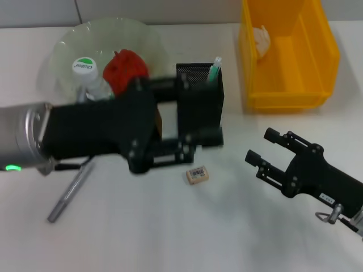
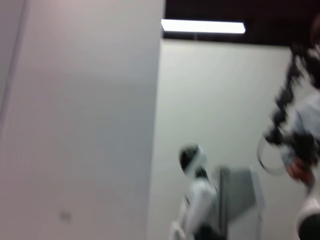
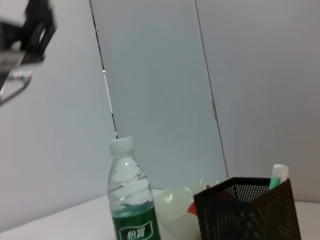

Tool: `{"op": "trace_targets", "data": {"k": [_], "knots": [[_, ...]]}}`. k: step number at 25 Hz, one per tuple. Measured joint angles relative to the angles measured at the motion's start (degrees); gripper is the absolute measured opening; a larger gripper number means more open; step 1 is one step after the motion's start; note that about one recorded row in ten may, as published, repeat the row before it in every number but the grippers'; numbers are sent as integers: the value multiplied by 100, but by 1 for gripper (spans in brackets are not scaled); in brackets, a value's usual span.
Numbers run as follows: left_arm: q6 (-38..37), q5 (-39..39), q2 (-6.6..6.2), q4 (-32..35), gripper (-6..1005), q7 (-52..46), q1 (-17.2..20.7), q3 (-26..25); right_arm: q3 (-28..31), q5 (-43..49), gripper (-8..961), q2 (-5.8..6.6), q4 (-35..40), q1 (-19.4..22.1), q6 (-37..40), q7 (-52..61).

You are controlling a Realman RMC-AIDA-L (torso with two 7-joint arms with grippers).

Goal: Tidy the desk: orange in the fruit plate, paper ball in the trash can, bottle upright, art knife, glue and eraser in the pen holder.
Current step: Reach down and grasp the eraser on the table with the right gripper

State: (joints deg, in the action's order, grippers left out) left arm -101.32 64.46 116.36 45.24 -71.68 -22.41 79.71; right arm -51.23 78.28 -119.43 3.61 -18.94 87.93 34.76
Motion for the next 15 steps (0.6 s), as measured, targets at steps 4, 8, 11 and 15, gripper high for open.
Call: {"op": "trace_targets", "data": {"k": [4,8,11,15], "knots": [[31,719,27,-204,582,-213,74,-213,-42,190,677,77,796,23,325,1095],[36,855,89,-439,575,-190,196,-556,-34,813,676,143,1981,86,542,2317],[53,1190,113,-528,575,17,374,-678,18,1838,674,136,3873,92,724,3927],[83,1504,111,-641,575,270,472,-760,-1,2553,673,110,5077,-37,891,4960]]}}
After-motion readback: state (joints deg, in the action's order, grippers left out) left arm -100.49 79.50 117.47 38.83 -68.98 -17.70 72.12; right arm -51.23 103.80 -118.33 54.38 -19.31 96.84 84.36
